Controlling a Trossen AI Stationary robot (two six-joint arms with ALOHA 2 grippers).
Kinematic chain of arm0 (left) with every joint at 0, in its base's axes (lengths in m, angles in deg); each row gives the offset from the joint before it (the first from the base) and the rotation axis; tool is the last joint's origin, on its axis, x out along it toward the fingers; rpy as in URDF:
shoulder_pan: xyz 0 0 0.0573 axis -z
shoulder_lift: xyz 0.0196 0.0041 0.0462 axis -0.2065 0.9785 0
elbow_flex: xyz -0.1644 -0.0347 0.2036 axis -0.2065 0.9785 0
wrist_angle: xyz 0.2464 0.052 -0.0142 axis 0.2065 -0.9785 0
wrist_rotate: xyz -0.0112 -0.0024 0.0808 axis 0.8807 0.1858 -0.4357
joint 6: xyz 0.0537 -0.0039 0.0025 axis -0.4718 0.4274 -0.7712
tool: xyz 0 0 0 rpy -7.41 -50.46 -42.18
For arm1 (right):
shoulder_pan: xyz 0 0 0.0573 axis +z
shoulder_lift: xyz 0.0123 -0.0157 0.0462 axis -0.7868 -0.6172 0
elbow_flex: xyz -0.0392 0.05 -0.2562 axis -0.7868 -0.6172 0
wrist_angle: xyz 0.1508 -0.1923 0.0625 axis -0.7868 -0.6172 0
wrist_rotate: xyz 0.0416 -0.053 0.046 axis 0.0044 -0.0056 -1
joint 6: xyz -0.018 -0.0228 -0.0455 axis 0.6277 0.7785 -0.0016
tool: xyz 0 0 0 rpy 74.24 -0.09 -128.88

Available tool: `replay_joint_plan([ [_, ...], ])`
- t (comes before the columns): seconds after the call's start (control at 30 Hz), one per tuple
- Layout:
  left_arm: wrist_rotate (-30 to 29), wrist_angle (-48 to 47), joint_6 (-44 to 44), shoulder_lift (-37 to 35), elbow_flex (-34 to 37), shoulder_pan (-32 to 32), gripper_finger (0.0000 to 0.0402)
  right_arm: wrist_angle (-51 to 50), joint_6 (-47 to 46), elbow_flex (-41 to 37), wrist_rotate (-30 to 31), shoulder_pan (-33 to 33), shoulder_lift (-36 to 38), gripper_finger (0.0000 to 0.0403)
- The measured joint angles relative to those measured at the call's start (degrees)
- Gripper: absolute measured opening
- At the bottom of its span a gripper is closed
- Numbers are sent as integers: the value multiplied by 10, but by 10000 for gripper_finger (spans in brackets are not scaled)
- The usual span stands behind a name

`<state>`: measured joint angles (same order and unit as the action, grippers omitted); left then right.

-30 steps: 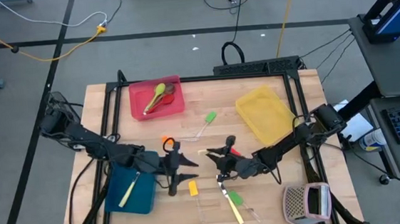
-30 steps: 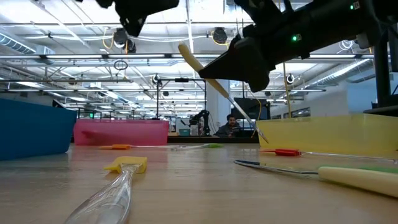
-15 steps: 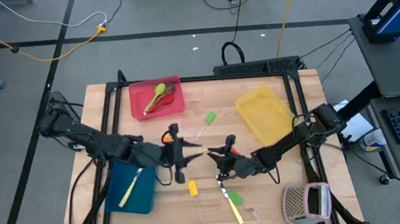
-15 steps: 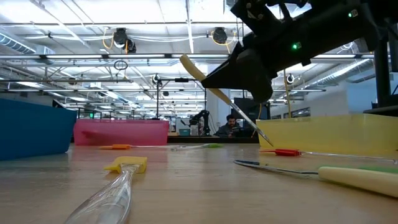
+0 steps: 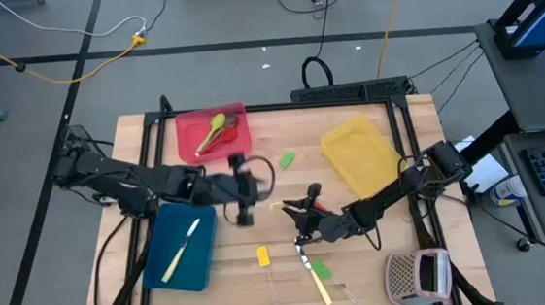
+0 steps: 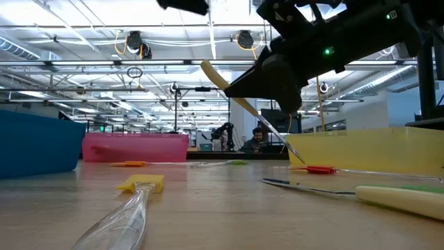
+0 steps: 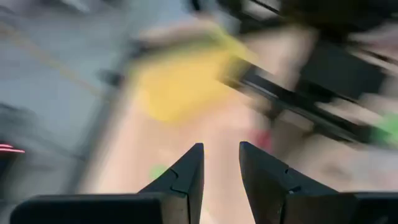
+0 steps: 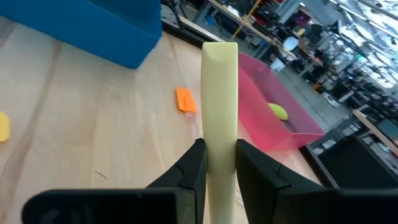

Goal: Pick & Place Kitchen Items
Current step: Put the right kitchen knife into the blue bin

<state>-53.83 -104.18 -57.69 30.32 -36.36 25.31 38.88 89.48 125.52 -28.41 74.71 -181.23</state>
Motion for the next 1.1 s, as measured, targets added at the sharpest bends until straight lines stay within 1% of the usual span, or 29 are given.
replay_joint_plan([
  [0.07, 60, -17, 34, 12, 0, 12, 106, -1, 0, 0, 15, -2, 0, 61],
  [0.1, 78, -21, 34, 18, 0, 20, 106, 0, 0, 0, 18, -4, 0, 60],
  [0.2, 101, -14, -8, 38, 0, 47, 106, 1, -2, 0, 17, -8, 0, 60],
  [0.3, 81, -8, -42, 57, 0, 67, 112, 3, -1, 5, -10, -8, 0, 59],
  [0.37, 59, -2, -55, 73, 0, 72, 125, -1, -1, 13, -23, -7, 0, 59],
  [0.63, 1, 3, -70, 131, 0, 59, 215, -19, -2, 21, -24, -8, 0, 60],
  [0.77, -4, 5, -65, 148, 0, 45, 241, -21, -6, 21, -24, -8, 0, 60],
  [0.93, -3, 5, -41, 156, 0, 26, 234, -22, -6, 21, -24, -8, 0, 60],
  [1.1, 5, 6, -30, 156, 0, 18, 200, -23, -14, 21, -24, -8, 0, 60],
])
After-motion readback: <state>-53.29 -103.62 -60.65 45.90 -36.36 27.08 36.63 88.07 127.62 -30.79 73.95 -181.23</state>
